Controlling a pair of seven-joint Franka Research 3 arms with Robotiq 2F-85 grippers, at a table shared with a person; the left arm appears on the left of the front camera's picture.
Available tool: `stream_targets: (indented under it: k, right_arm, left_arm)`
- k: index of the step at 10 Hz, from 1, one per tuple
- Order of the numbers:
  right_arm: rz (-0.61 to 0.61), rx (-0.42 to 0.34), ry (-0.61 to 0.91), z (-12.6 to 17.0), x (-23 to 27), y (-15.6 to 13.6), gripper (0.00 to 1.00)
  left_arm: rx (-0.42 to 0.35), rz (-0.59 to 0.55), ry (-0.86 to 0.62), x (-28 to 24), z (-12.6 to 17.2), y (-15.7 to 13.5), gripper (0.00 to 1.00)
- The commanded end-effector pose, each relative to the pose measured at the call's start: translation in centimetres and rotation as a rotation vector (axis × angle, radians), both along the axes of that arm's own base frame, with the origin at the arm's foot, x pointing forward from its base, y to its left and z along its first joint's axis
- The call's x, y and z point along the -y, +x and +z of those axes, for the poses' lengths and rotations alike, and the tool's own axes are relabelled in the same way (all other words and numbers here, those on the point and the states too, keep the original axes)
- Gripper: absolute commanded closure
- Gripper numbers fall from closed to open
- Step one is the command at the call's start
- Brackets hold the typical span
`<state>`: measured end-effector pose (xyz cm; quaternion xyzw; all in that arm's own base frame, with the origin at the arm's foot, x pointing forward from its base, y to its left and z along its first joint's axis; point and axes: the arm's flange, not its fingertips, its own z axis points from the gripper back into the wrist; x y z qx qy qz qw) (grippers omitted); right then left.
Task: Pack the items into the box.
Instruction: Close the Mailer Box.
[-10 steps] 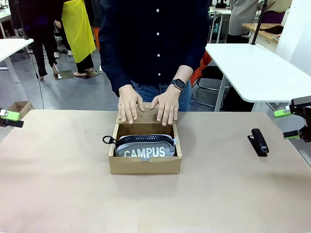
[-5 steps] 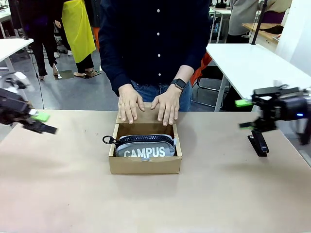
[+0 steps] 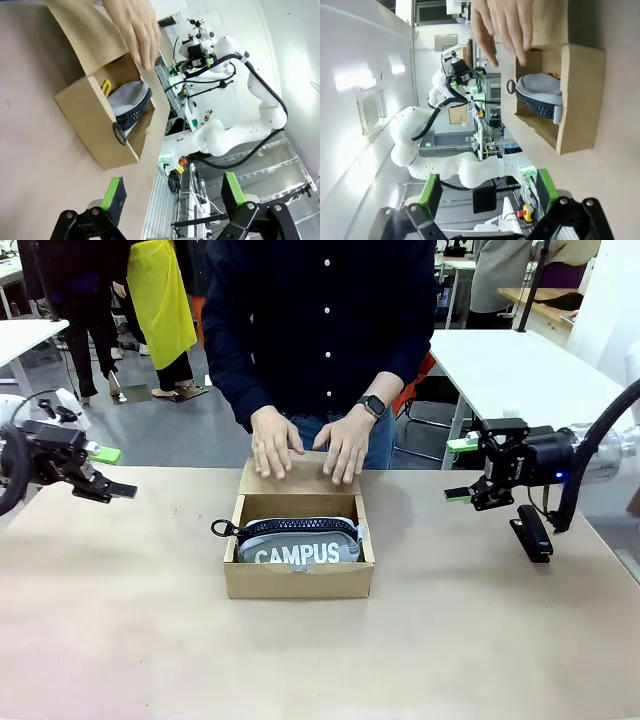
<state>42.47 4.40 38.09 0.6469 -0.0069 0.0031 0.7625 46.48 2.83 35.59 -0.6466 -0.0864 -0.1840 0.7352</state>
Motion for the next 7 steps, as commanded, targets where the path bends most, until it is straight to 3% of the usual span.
stream_targets:
  k: [1, 2, 5, 7]
  right_arm:
    - [0.015, -0.01, 0.003, -0.4, -0.5, 0.2, 0.0]
    - [0.035, -0.025, -0.008, -1.4, -1.9, 2.3, 0.0]
    - [-0.007, -0.023, -0.025, -4.7, -4.3, 7.3, 0.0]
    - [-0.068, 0.002, -0.058, -7.1, -6.2, 11.2, 0.0]
  left_arm:
    - [0.003, -0.033, 0.005, 2.1, -0.7, -0.1, 0.0]
    - [0.0, 0.0, 0.0, 0.0, 0.0, 0.0, 0.0]
    - [-0.111, 0.106, -0.098, 2.2, -2.2, 5.4, 0.0]
    - [-0.114, 0.204, -0.117, 3.3, -3.8, 9.1, 0.0]
